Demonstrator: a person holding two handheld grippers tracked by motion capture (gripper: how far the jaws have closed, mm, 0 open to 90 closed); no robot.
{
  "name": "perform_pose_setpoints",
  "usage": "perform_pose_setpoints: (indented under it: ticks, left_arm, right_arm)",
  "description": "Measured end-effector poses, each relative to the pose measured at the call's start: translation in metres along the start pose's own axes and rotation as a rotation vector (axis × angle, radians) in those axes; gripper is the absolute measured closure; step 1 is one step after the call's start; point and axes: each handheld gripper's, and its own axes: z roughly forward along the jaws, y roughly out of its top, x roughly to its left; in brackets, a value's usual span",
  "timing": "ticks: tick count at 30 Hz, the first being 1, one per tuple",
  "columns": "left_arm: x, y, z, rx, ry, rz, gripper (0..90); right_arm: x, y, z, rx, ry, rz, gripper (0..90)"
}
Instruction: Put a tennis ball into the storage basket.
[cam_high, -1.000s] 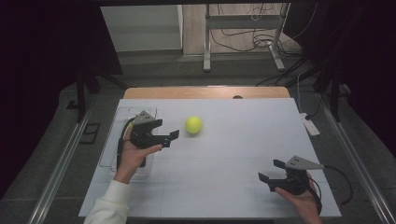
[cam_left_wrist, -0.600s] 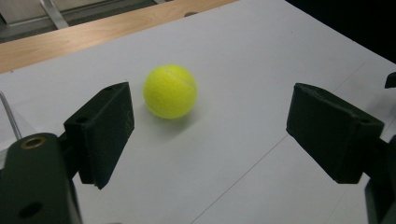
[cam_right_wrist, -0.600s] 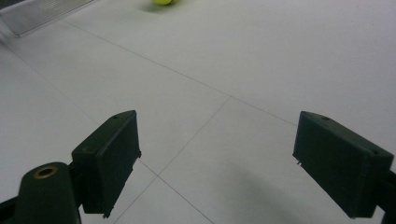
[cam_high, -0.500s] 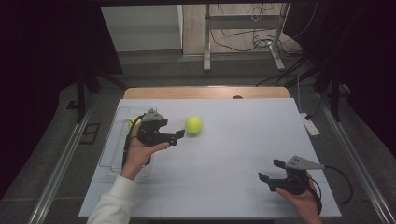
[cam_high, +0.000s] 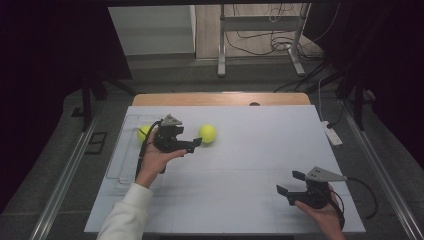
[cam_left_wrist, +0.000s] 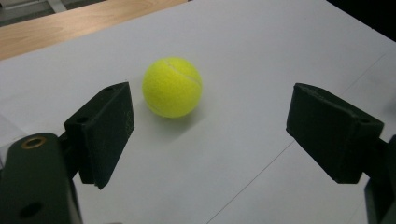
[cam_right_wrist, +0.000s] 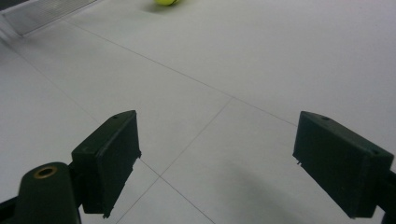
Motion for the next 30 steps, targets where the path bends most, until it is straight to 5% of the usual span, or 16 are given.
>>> perform_pose_setpoints:
  ticks: [30]
  left_arm:
    - [0.003,0.011,0.039,0.094,0.015,-0.013,15.4]
  right_arm:
    - [-0.002,0.0,0.002,0.003,0.01,0.002,14.7]
